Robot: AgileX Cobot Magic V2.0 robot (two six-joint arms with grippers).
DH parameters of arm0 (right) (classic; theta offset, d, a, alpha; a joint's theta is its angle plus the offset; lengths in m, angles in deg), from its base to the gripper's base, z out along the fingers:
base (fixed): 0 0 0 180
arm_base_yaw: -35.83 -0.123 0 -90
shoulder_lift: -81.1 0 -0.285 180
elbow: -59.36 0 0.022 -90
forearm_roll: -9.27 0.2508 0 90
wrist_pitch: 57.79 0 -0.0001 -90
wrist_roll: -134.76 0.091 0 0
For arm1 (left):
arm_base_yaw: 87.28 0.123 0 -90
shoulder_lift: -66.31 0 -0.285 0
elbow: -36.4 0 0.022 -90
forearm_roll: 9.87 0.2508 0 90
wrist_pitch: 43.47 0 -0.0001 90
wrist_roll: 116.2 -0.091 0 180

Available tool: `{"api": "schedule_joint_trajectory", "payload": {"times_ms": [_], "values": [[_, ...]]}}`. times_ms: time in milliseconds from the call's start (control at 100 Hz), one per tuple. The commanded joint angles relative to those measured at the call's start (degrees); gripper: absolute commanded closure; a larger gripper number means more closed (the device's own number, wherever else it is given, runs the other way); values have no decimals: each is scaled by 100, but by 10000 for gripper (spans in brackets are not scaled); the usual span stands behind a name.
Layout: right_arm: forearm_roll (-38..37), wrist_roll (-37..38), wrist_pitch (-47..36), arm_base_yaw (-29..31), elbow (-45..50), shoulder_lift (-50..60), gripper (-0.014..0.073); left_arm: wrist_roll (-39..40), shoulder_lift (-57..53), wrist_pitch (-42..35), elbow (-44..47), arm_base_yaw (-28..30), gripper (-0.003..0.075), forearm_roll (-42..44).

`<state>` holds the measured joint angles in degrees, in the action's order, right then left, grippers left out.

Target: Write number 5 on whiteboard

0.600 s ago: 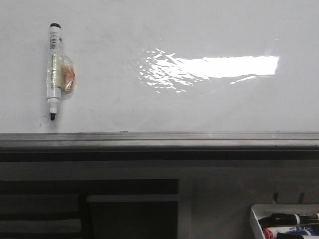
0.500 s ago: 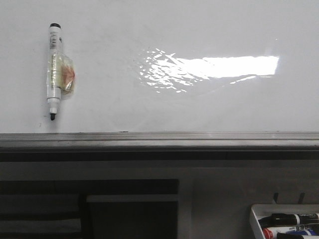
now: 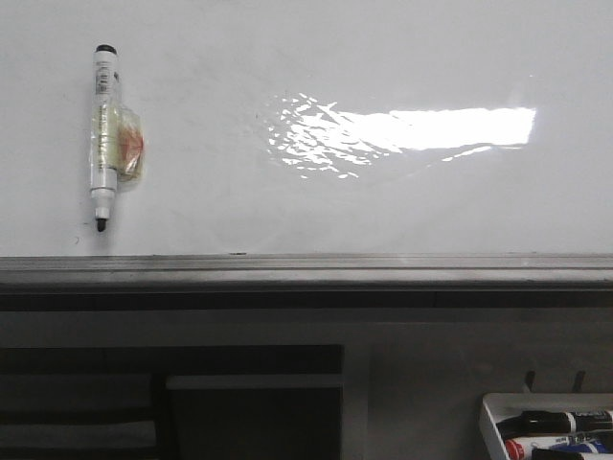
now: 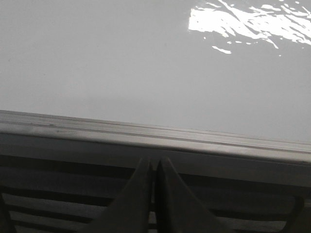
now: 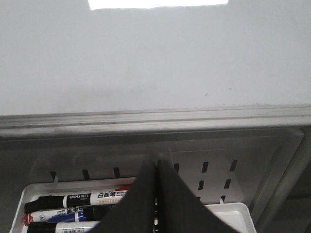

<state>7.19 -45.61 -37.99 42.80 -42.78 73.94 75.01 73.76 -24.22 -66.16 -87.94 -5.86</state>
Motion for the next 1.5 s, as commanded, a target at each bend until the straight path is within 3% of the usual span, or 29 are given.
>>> {"api": "schedule_joint_trajectory", "payload": {"times_ms": [0, 1000, 1490], "values": [[-40, -36, -114, 26, 160, 110, 655, -17, -164, -351, 98, -24, 741, -11], [-40, -36, -126, 26, 160, 110, 655, -17, -164, -688, 98, -24, 741, -11], [-54, -36, -973, 26, 160, 110, 655, -17, -164, -1560, 98, -24, 741, -11]]}}
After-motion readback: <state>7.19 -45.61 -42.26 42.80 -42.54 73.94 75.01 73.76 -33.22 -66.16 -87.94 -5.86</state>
